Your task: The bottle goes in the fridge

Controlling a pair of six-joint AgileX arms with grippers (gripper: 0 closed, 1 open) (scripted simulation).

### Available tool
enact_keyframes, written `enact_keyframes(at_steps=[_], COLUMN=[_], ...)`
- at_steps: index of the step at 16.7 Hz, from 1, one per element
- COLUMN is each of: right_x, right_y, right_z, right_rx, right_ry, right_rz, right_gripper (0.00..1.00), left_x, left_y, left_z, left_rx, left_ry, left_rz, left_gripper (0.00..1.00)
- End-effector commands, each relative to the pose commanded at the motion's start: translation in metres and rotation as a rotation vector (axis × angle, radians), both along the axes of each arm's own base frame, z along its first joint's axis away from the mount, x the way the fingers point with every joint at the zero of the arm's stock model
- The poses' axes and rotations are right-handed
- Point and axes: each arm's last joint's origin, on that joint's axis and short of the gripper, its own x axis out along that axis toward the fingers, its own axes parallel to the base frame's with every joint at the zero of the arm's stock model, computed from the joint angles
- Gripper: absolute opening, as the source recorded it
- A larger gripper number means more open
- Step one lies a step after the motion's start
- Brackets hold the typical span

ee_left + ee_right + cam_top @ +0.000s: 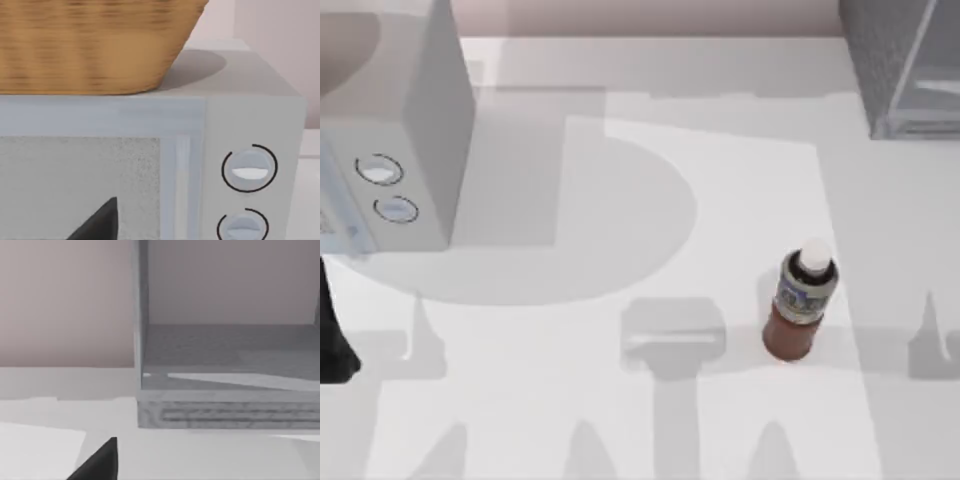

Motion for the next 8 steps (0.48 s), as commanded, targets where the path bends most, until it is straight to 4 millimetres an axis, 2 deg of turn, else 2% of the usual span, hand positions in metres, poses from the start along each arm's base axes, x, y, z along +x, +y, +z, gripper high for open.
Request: enact_keyframes(at_steps=[4,8], right_x=[0.002,0.012], right_y=[0.001,0.006], right_z=[0.002,0.009], right_rx=[-0.003,-0.012], right_ry=[-0.004,-0.03], right_rz=[0.016,0.1], right_gripper=[1.0,1.0], left_x=[0.0,0.0], left_y=[0.0,0.0], left_z=[0.0,0.0], left_rx=[0.0,0.0], left_ry=[0.0,0.0], left_rz=[0.0,0.0], left_gripper=[1.0,1.0])
